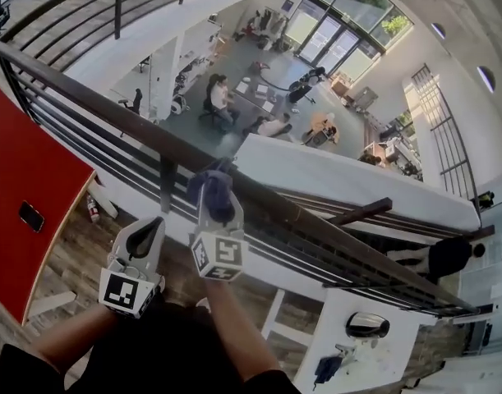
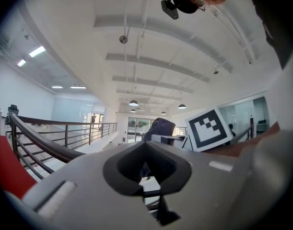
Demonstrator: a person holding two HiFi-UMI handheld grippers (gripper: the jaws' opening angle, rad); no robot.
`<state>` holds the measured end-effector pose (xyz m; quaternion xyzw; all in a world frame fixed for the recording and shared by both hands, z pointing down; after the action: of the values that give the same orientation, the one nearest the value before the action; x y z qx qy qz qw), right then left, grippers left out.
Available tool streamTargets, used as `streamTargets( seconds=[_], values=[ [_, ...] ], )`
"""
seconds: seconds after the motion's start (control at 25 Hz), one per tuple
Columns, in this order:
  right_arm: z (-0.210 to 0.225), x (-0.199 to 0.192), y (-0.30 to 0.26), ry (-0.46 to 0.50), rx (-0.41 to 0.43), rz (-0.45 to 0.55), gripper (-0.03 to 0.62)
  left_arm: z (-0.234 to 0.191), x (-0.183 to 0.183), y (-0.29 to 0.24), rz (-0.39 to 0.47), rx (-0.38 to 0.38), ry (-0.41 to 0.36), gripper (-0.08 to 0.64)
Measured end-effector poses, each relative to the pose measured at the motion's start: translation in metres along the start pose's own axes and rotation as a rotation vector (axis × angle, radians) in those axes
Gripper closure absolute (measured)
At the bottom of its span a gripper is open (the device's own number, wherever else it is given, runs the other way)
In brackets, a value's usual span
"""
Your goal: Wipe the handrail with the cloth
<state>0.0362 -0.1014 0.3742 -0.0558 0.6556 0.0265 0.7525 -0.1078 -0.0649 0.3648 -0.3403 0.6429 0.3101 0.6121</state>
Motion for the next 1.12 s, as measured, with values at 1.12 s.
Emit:
streamTargets(
  seconds=[1.12],
  values=[
    [0.035, -0.112, -0.123, -0.058, -0.052, -0.318, 0.483, -0.036, -0.023, -0.031, -0.003, 0.057, 0.073, 0.560]
  ],
)
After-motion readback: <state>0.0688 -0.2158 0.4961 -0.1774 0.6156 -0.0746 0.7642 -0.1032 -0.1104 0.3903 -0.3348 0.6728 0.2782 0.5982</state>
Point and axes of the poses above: the fingertips, and each gripper's own axes: y backward along the fingers, z to its right, x out of its top, the point moved 2 cm from there along y, backward along the fingers, and after that the axes turned 1 degree about -x, right-handed, at the moved point
